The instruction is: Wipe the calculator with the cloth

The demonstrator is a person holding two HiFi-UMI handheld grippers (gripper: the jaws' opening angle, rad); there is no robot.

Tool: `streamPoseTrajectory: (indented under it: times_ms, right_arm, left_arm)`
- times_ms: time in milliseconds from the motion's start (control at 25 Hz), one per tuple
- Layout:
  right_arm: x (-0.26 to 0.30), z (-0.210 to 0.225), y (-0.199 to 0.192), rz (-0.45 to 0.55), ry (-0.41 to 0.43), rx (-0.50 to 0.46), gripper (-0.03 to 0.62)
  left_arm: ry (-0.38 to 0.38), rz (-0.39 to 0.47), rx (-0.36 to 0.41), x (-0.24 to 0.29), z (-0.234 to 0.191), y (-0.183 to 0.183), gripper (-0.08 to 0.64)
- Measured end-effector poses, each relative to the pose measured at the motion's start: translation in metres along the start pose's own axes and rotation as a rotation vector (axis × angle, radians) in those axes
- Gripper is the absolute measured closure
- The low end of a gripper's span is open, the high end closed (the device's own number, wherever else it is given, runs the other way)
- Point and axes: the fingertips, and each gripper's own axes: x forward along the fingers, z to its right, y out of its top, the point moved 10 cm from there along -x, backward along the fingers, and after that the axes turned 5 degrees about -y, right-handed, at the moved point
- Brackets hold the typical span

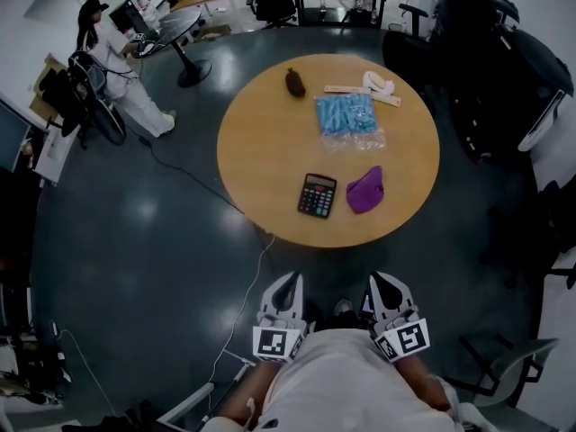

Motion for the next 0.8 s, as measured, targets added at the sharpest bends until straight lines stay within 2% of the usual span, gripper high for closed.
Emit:
streamPoseTrajectory:
  times_ms: [200,360,560,800]
  right_arm:
    - [0.028,0.008,-0.003,-0.004,-0.002,0.030,0.576]
    - [0.068,0.022,-0.005,0.002,-0.056,0.029,0.577]
    - [0.126,0.037,-0.004,0.000,-0.132,0.031,0.577]
    - [0.173,0.047,0.008,-0.007,-0.166,0.022,0.575]
  left_arm:
    - [-0.005,-0.035,-0.020,0.021,-0.021,0.001,0.552]
    - [-0.040,-0.031,-0.017,0.061,-0.053,0.001,0.552]
    - [-0.131,-0.065,-0.011,0.116,-0.100,-0.003,0.552]
    - [-0.217,-0.114,-0.012,0.156,-0.135,-0.003,0.554]
